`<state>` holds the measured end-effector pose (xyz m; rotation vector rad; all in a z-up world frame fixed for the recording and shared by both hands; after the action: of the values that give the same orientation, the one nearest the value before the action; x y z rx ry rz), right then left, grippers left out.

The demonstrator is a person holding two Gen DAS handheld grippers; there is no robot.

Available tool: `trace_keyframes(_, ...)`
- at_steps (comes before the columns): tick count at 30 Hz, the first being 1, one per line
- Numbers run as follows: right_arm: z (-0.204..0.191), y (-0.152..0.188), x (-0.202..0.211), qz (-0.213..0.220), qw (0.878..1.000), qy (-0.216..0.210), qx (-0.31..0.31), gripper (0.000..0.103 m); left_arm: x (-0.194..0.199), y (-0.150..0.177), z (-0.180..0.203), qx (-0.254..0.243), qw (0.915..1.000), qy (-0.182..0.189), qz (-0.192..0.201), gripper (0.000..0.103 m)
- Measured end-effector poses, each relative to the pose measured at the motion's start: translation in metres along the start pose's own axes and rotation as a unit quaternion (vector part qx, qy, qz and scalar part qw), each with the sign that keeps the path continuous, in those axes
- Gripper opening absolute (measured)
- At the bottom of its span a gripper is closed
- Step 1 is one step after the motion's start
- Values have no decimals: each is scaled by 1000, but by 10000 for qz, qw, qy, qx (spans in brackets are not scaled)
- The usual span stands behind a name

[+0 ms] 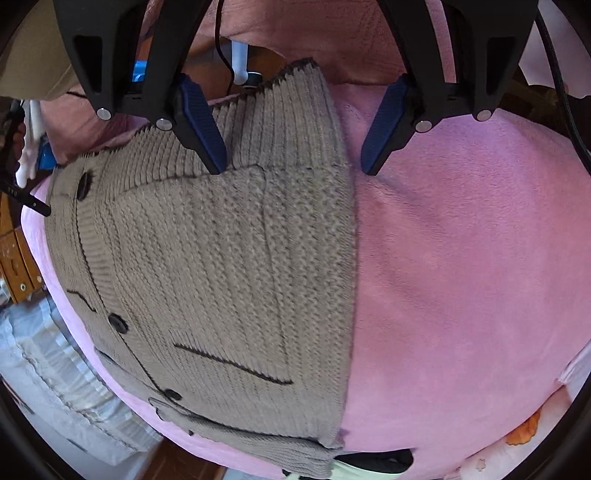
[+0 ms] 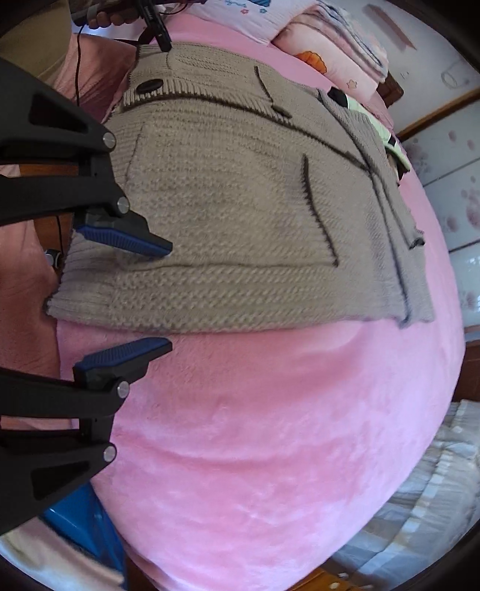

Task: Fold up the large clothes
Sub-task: 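Close both tools on the ribbed hem of the grey cardigan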

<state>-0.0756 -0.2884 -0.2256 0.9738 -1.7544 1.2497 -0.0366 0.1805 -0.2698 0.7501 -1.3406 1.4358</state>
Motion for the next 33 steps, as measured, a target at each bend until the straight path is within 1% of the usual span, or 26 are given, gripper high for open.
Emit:
trace_keyframes(3,4,6,-4,-103,9999,-52,17,46,-5,2,4,-112,9999,59,-72,74)
trace_keyframes(6,9,13,-9,-271,9990,-328,-114,46,-12,1,3,-145,9998,69,-118,74)
trace_keyframes(7,11,13,-10,-313,9984,-453,-161,41,-13,-1,2,-124,9998,92,-115,74)
trace_keyframes(8,11,15,-11,-366,9974,-592,-187,31,-14,-2,1,-97,9998,113,-115,75)
trace_keyframes(9,11,17,-13,-424,9967,-669,-184,29,-14,-1,0,-84,9998,134,-112,75)
trace_keyframes(12,12,19,-15,-465,9966,-664,-145,29,-14,-1,-2,-53,9997,230,-92,75)
trace_keyframes(16,12,18,-20,-495,9962,-684,-191,30,-15,-2,-12,104,9991,414,-62,75)
trace_keyframes(18,12,19,-22,-493,9965,-656,-185,30,-16,-3,-12,136,9992,381,-65,75)
trace_keyframes(20,8,17,-25,-471,9971,-579,-147,29,-18,-3,-10,138,9996,246,-69,75)
trace_keyframes(21,6,18,-24,-446,9975,-534,-95,28,-18,-3,-7,131,9998,146,-60,73)
trace_keyframes(22,2,17,-24,-433,9976,-541,-57,21,-19,-3,-3,121,9999,56,-49,70)
trace_keyframes(23,-3,17,-24,-423,9976,-545,-8,16,-18,-3,0,87,9999,-32,-42,62)
trace_keyframes(24,-7,17,-23,-404,9980,-477,60,15,-18,-5,4,57,10000,-31,-49,47)
trace_keyframes(25,-12,16,-22,-387,9984,-376,170,13,-17,-6,8,41,10000,26,-68,35)
trace_keyframes(26,-16,15,-19,-369,9985,-308,249,11,-14,-8,13,39,9996,244,-124,11)
trace_keyframes(29,-27,11,-6,-279,9982,-329,416,10,-3,-17,26,-18,9997,204,-110,10)
trace_keyframes(31,-31,5,9,-145,9977,-515,405,10,7,-23,32,106,9992,391,-17,9)
trace_keyframes(33,-34,-7,31,101,9963,-765,382,10,27,-35,36,315,9973,625,216,9)
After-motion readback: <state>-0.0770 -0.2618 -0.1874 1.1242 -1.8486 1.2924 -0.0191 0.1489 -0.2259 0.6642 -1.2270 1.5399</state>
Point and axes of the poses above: each gripper's, at about its wrist camera, not at the fingertips, and x roughly against the way its jaws point, z to its right, y to its underside, the point moved 2 cm from there along -x, roughly the way its jaws point, and after that the axes turned 5 degrees about -x, right-handed, at the moved point
